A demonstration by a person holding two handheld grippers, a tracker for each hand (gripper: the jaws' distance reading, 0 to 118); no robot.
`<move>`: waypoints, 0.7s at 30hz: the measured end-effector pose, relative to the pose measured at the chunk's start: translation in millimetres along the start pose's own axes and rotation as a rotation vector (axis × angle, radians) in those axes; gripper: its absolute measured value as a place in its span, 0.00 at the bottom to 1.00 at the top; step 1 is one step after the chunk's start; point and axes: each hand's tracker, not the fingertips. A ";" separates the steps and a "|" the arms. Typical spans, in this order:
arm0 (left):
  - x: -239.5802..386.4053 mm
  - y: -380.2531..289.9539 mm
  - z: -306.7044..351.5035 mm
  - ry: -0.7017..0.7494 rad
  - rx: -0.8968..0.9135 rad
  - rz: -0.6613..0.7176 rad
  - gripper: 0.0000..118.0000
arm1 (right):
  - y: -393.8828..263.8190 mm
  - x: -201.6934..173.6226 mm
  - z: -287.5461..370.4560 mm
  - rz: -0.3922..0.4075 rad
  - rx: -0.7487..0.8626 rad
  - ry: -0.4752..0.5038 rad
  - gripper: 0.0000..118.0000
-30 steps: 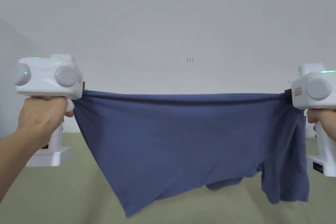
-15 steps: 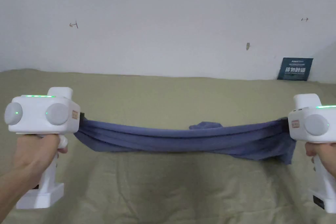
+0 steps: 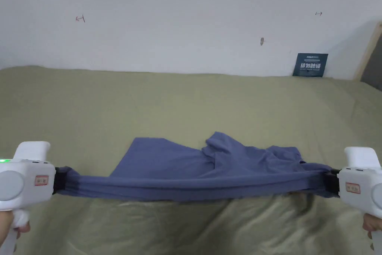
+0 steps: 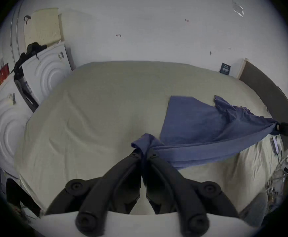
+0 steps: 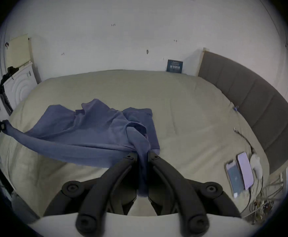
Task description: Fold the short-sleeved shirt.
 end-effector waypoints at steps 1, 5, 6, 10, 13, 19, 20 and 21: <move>-0.9 -14.6 5.8 -0.010 -0.011 0.009 0.04 | -14.8 2.1 10.3 -0.012 -0.020 0.016 0.08; -6.5 -70.3 19.9 -0.030 -0.059 0.039 0.04 | -67.6 6.4 31.3 -0.037 -0.046 0.027 0.08; -7.7 -81.6 19.3 -0.028 -0.079 0.050 0.04 | -79.5 5.5 32.2 -0.024 -0.059 0.025 0.08; -12.3 -112.6 1.8 -0.045 -0.149 0.093 0.04 | -111.9 1.0 12.4 -0.001 -0.145 0.009 0.08; -9.9 -123.4 -8.8 -0.040 -0.164 0.089 0.04 | -124.9 -3.3 -3.1 0.004 -0.191 -0.013 0.08; -5.1 -120.5 -3.0 -0.026 -0.128 0.055 0.25 | -121.8 -13.2 3.6 0.052 -0.189 -0.031 0.20; -5.9 -118.2 1.0 -0.032 -0.110 0.051 0.58 | -118.3 -14.9 8.0 0.047 -0.182 -0.033 0.45; -8.3 -118.5 5.1 -0.037 -0.098 0.050 0.90 | -114.4 -18.3 15.3 0.037 -0.163 -0.042 0.76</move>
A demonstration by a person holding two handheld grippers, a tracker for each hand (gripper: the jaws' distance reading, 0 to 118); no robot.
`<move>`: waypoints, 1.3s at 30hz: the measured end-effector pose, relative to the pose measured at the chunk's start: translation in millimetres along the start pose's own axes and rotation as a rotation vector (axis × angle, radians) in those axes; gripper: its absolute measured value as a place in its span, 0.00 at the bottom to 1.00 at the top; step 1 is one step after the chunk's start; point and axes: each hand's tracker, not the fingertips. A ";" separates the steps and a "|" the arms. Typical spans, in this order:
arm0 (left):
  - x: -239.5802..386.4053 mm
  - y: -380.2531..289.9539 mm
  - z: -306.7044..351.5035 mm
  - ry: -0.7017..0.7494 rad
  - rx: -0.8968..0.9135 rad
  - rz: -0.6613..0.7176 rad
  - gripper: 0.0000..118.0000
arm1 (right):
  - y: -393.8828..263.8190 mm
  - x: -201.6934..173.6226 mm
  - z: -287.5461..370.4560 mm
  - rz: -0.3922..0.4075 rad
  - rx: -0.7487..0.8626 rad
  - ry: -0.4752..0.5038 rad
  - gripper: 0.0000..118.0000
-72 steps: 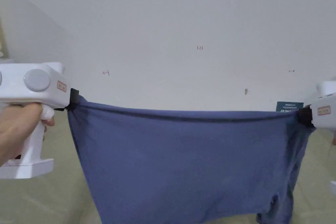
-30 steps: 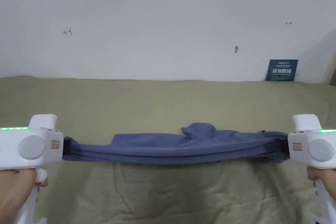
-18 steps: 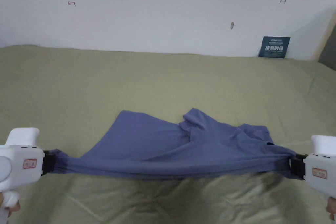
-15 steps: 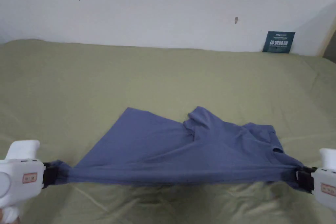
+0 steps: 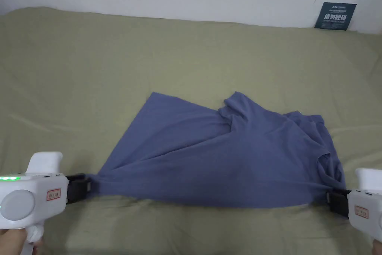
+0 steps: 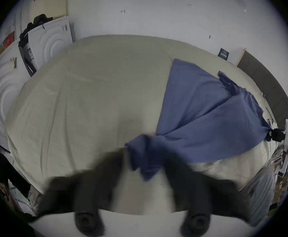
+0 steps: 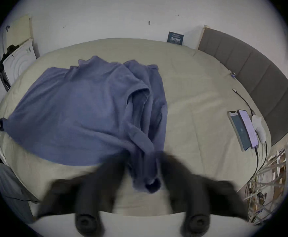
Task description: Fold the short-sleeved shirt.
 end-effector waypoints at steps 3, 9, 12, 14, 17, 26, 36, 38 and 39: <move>-0.9 0.3 15.0 -0.001 0.063 0.012 0.96 | 9.8 -19.6 28.5 -0.002 0.093 0.096 0.94; -3.7 -11.5 33.1 0.114 0.099 -0.052 0.71 | -0.3 -95.7 55.7 0.080 0.148 0.194 0.74; -11.2 -23.6 30.2 0.102 0.085 -0.033 0.00 | -16.0 -131.6 53.4 0.094 0.171 0.244 0.01; -20.1 -29.4 28.2 0.055 0.023 0.011 0.00 | -23.9 -151.2 48.0 0.102 0.113 0.292 0.00; -28.1 -35.4 28.9 0.062 0.036 0.020 0.00 | -29.3 -166.3 46.1 0.105 0.110 0.316 0.00; -38.0 -5.2 -10.4 -0.088 0.016 0.018 0.96 | -27.7 -177.4 48.2 0.110 0.101 0.340 0.01; -12.1 1.7 -34.4 -0.099 -0.067 -0.085 0.04 | -20.1 -169.4 37.0 0.111 0.079 0.332 0.01; -4.3 -0.1 -32.0 -0.075 -0.098 -0.144 0.04 | -11.1 -164.7 32.9 0.107 0.085 0.326 0.01; -1.8 -1.3 -31.8 -0.071 -0.082 -0.159 0.04 | -4.6 -160.9 30.4 0.106 0.088 0.321 0.01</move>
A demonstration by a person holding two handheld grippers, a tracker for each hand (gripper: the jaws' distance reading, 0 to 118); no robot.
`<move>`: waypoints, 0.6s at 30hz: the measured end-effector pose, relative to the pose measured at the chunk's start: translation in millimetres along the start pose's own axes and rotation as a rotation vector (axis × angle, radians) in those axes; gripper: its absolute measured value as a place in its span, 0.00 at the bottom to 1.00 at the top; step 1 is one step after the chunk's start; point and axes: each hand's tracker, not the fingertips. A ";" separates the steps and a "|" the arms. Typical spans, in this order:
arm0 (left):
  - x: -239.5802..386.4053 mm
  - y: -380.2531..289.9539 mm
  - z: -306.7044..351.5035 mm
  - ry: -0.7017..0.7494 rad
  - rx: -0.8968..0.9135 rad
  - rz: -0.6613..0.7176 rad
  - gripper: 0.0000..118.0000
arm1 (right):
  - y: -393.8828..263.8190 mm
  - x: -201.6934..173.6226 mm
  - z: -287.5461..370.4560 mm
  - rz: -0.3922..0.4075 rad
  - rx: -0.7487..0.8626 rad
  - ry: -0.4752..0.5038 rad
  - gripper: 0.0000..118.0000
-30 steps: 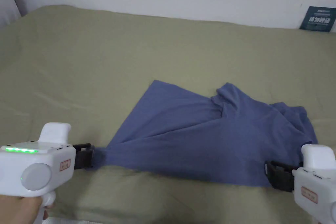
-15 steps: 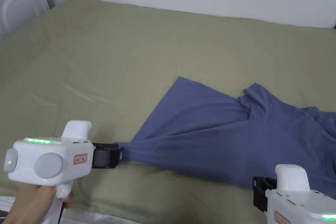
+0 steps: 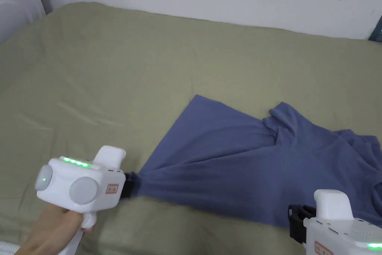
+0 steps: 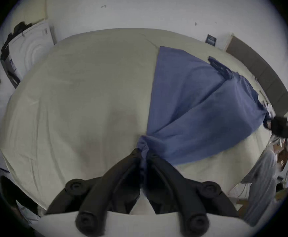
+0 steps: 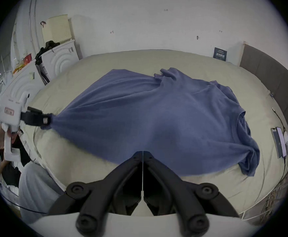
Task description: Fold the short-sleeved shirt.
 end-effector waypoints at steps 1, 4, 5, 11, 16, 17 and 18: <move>1.1 0.0 0.3 0.016 0.008 -0.004 0.04 | 5.4 5.2 -1.4 0.000 0.003 -0.001 0.01; 3.9 -0.9 2.2 0.019 0.006 0.006 0.04 | 32.0 28.6 -13.0 0.024 0.024 -0.044 0.01; 3.9 0.6 1.6 0.022 0.004 0.008 0.04 | 43.8 38.1 -19.5 0.050 0.033 -0.079 0.01; 10.9 -0.6 -1.1 0.053 0.022 0.005 0.04 | 130.9 100.8 -90.5 0.096 -0.015 -0.148 0.01; 5.8 -2.8 -2.2 0.040 0.036 0.054 0.04 | 187.4 142.0 -156.4 0.131 -0.083 -0.226 0.01; 3.7 -2.2 -3.8 0.033 0.034 0.067 0.04 | 195.1 149.3 -167.4 0.133 -0.105 -0.232 0.02; 2.1 -2.2 -4.3 0.025 0.031 0.083 0.04 | 200.3 155.8 -176.2 0.126 -0.119 -0.226 0.07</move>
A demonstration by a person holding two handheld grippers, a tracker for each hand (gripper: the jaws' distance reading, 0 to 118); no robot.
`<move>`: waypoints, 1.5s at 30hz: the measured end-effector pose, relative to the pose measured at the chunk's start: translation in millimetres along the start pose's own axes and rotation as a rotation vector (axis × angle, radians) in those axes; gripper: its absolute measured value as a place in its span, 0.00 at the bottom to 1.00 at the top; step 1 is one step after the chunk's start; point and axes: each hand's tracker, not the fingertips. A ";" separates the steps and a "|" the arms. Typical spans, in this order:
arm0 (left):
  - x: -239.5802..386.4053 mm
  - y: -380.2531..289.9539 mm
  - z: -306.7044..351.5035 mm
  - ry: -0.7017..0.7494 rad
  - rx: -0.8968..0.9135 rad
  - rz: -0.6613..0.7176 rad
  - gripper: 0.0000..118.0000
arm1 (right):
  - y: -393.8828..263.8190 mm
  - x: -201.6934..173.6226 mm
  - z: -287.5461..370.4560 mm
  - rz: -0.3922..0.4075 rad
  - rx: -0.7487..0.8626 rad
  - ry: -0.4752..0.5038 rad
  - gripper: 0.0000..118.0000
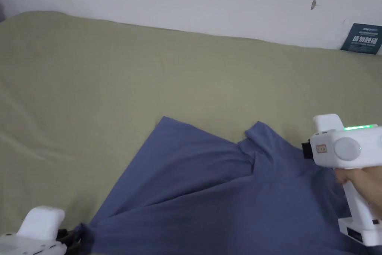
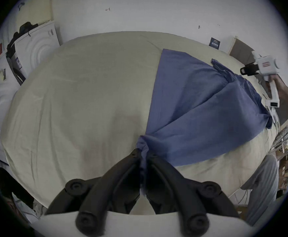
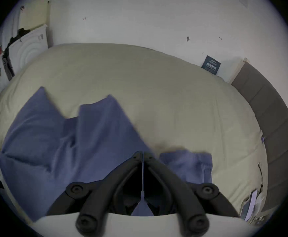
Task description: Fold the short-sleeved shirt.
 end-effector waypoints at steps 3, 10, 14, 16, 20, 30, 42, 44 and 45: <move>-4.3 1.3 -2.5 -0.016 -0.001 0.028 0.04 | 7.3 9.7 -23.5 0.027 -0.109 0.037 0.96; -1.3 4.8 -8.3 -0.008 -0.009 0.017 0.04 | -1.8 -6.4 -43.3 0.118 -0.189 0.008 0.90; -1.9 6.4 -10.3 -0.006 -0.021 0.029 0.04 | -3.4 -17.9 -23.1 0.199 -0.138 0.038 0.68; -0.2 6.4 -8.8 -0.003 -0.023 0.035 0.04 | -5.9 -26.9 -12.7 0.249 -0.106 0.002 0.06; 0.6 6.7 -3.1 0.002 -0.026 0.033 0.04 | -13.1 -14.7 19.0 0.203 -0.026 0.029 0.01; 16.5 50.7 78.9 -0.042 0.161 0.070 0.04 | -33.1 28.2 242.0 -0.003 0.336 0.007 0.01; 80.0 205.3 234.1 -0.045 0.504 -0.048 0.04 | -5.5 88.8 459.1 -0.079 0.722 -0.220 0.01; 86.4 232.9 252.0 -0.045 0.531 -0.048 0.04 | 5.6 94.5 477.0 -0.107 0.748 -0.248 0.01; 90.8 247.7 261.9 -0.033 0.555 -0.048 0.04 | 12.3 97.7 483.7 -0.136 0.754 -0.268 0.01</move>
